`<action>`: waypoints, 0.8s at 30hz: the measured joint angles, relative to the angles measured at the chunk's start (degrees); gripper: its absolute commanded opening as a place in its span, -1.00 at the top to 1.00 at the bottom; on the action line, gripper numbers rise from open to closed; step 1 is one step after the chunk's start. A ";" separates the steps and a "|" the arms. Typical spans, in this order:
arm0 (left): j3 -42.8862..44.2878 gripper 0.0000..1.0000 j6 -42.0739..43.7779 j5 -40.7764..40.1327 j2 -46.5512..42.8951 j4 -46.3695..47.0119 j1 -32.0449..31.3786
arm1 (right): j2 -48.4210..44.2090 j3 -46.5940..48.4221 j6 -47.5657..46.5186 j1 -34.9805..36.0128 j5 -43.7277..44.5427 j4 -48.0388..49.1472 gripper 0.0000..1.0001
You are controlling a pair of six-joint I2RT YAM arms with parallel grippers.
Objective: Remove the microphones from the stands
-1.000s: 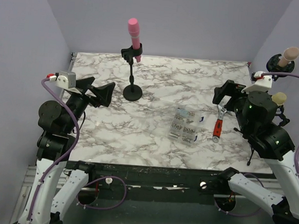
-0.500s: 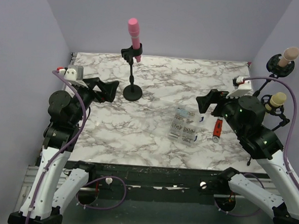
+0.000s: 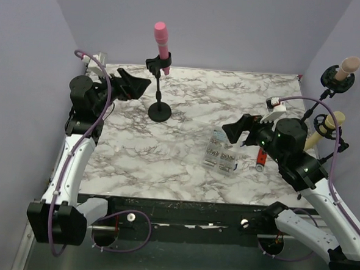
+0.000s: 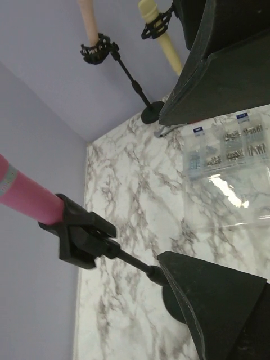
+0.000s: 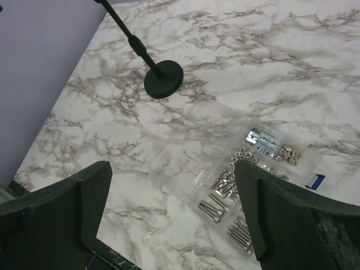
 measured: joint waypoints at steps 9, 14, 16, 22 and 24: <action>15.72 -0.98 0.61 8.26 18.56 17.64 -0.83 | -1.86 -0.72 1.44 0.00 -2.34 1.03 -1.00; 24.63 -0.98 4.68 10.49 27.98 22.45 -2.14 | -3.34 -0.72 1.44 0.00 -2.25 0.81 -1.00; 27.26 -0.97 6.54 10.73 30.73 22.64 -3.13 | -4.44 -0.70 1.44 0.00 -1.95 0.55 -1.00; 34.47 -0.69 11.74 9.53 36.68 20.35 -6.08 | -5.49 -0.07 1.42 0.00 -0.76 -0.35 -1.00; 36.83 -0.60 13.35 7.78 38.21 18.49 -6.93 | -5.60 -0.07 1.42 0.00 -0.57 -0.50 -1.00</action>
